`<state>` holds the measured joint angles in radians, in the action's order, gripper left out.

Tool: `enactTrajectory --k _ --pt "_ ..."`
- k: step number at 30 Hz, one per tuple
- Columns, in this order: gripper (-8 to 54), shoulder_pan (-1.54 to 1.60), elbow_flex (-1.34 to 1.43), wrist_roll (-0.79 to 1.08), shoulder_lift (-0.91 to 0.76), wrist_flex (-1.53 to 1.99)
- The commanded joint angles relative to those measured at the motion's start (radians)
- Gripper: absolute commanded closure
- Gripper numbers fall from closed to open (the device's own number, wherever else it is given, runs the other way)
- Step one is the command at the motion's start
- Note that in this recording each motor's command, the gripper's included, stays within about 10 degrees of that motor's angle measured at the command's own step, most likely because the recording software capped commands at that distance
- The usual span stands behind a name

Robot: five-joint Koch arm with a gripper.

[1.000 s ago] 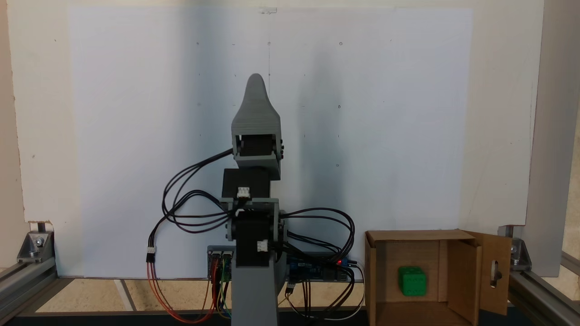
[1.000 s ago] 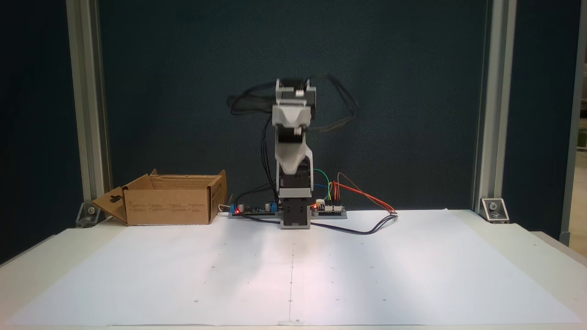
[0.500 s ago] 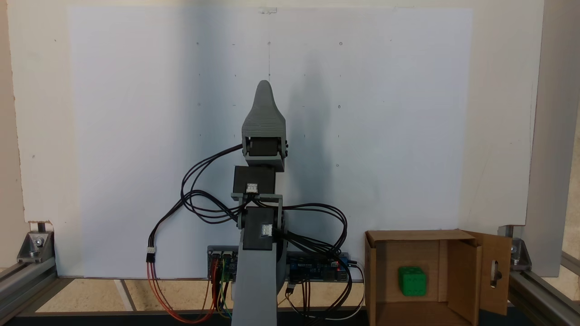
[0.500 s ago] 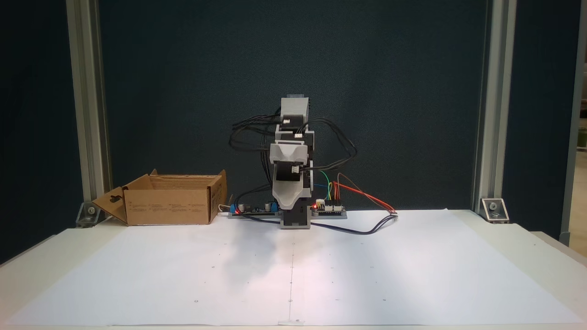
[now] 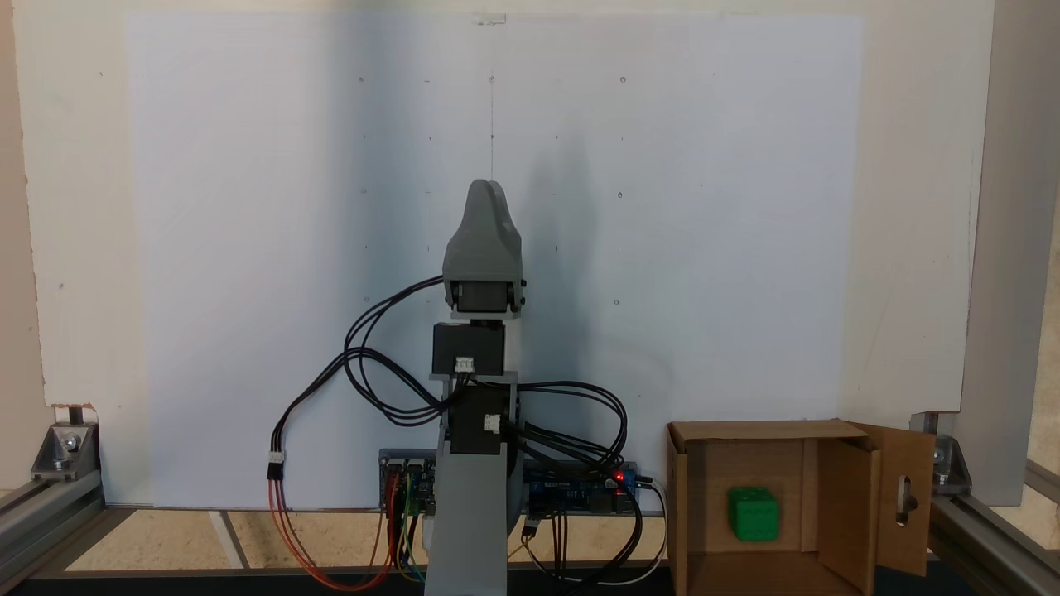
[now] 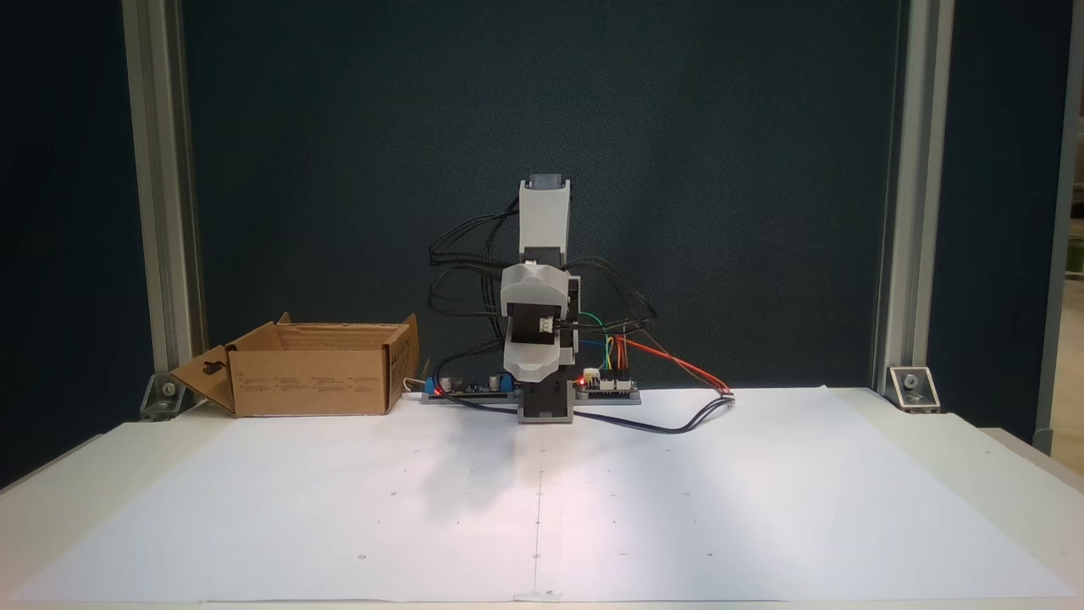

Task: Grasp a green dice and put it in the bin.

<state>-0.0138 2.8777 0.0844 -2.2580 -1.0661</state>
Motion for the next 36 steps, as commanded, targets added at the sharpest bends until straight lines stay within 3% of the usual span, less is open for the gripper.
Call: enactTrajectory --k 1,8,15,36 --pt "2.4 -0.009 -0.005 -0.023 -0.112 -0.167" --pt "2.0 -0.009 0.109 -0.023 -0.112 -0.439" --pt "1.5 -0.009 0.249 -0.026 -0.112 -0.449" --pt "0.9 0.003 0.249 -0.026 -0.109 -0.446"
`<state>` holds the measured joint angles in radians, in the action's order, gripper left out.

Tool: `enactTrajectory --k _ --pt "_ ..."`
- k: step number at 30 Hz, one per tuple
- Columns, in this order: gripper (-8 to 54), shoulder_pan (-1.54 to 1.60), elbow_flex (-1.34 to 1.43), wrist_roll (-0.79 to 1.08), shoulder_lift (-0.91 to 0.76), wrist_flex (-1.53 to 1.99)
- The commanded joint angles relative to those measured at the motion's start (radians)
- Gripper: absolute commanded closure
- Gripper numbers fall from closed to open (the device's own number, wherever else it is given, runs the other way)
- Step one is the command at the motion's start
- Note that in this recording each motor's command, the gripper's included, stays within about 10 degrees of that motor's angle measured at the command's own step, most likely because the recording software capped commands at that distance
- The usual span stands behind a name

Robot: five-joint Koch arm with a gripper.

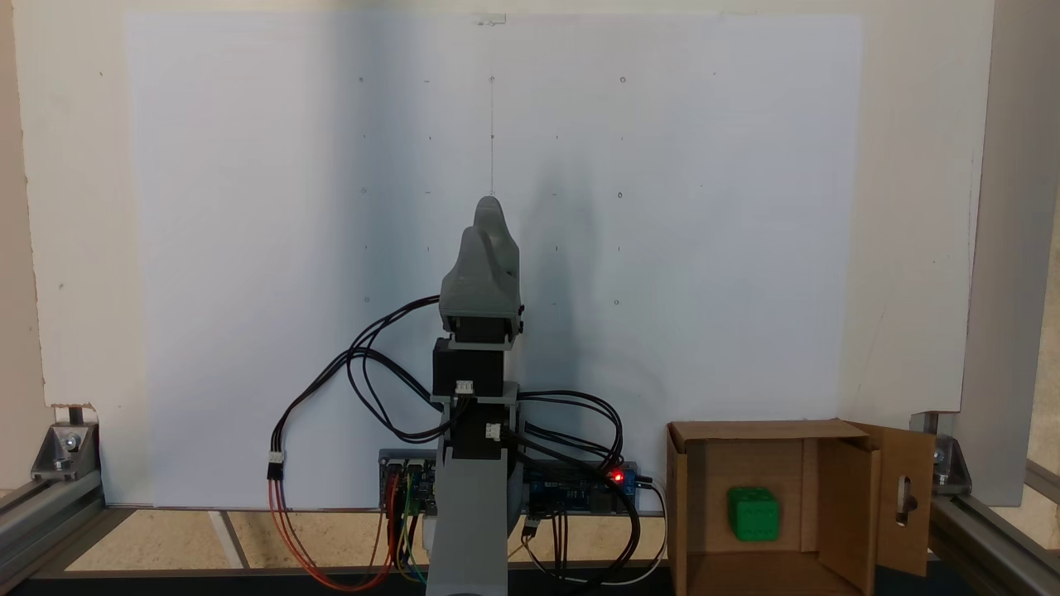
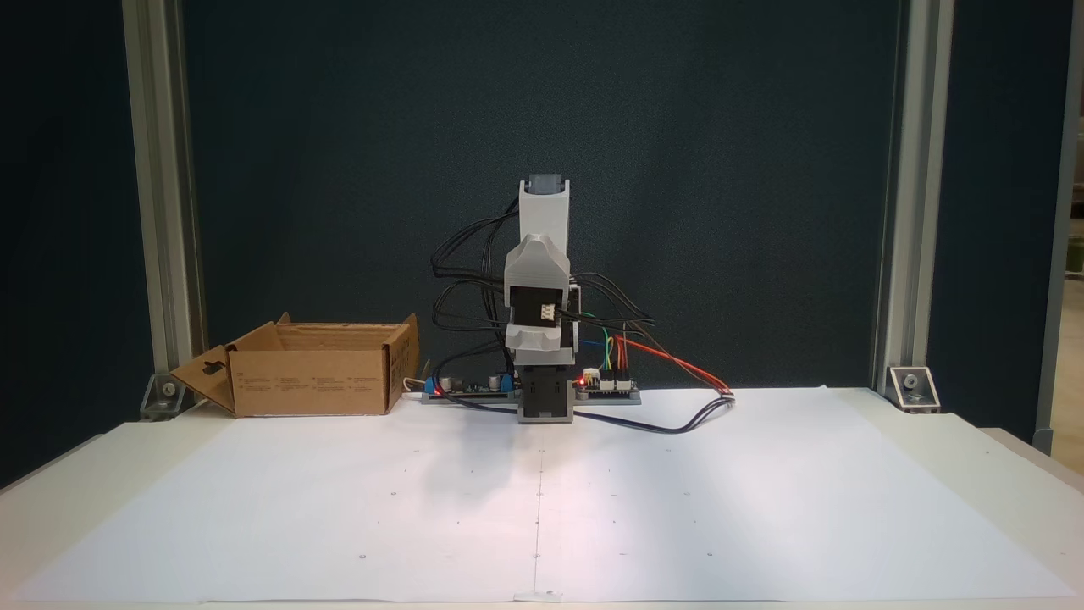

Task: Grasp a green dice and put it in the bin.

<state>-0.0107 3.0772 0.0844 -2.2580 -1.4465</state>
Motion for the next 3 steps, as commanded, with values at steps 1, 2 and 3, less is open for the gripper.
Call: enactTrajectory --k 1,2,3 --pt "0.9 0.000 0.049 -0.026 -0.109 -0.066" --pt "0.9 0.000 0.049 -0.026 -0.109 -0.066" --pt "0.9 0.000 0.049 -0.026 -0.109 -0.066"
